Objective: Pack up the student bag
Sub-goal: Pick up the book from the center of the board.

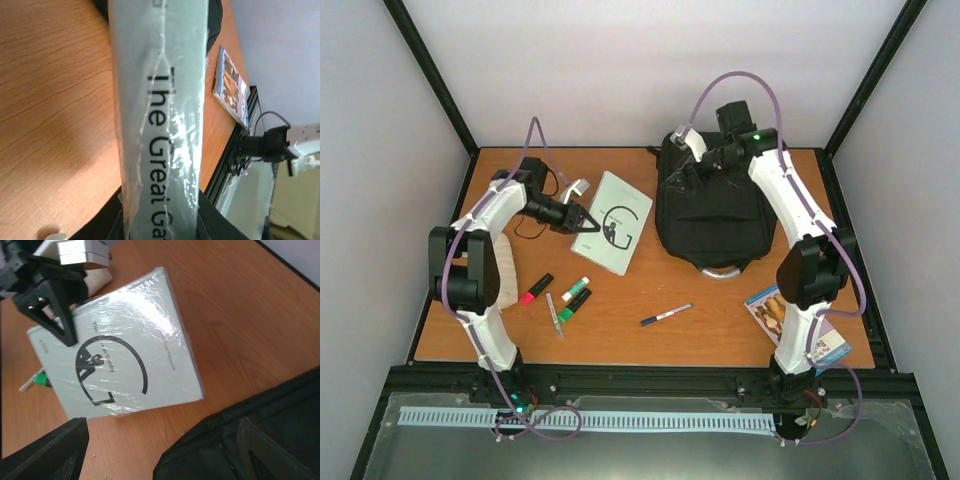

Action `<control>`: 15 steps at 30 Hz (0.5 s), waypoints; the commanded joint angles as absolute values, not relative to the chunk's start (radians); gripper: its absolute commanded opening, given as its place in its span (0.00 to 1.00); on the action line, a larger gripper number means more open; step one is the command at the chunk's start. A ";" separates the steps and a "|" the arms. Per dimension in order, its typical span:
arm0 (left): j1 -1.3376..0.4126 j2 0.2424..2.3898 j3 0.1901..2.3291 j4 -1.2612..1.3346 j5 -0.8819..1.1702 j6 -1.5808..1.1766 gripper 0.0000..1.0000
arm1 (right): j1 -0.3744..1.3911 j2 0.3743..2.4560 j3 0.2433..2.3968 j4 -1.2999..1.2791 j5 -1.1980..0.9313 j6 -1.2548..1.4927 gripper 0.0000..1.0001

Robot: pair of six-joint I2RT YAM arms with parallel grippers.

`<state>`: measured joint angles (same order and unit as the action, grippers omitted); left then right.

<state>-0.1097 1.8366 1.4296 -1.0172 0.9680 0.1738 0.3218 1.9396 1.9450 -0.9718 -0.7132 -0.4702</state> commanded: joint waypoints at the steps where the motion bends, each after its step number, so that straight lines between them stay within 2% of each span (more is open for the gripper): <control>1: -0.121 1.720 1.523 -1.178 1.007 0.468 0.01 | 0.308 1.942 2.009 -1.140 -0.927 -0.691 0.84; 3: -0.124 1.667 1.519 -1.196 0.980 0.549 0.01 | 0.309 1.929 2.010 -1.134 -0.979 -0.704 0.84; 5: -0.126 1.609 1.507 -1.201 0.970 0.617 0.01 | 0.312 1.926 2.016 -1.127 -1.006 -0.699 0.91; 7: -0.131 1.557 1.494 -1.195 0.967 0.668 0.01 | 0.322 1.931 2.021 -1.123 -1.004 -0.699 0.92; 15: -0.190 1.464 1.499 -1.201 0.938 0.768 0.01 | 0.395 1.961 2.057 -1.128 -1.021 -0.720 0.91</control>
<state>-0.1532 1.5024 1.4544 -1.2060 0.8848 0.6434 0.3565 1.9415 2.0071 -1.1160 -0.9604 -0.6853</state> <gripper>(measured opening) 0.236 0.922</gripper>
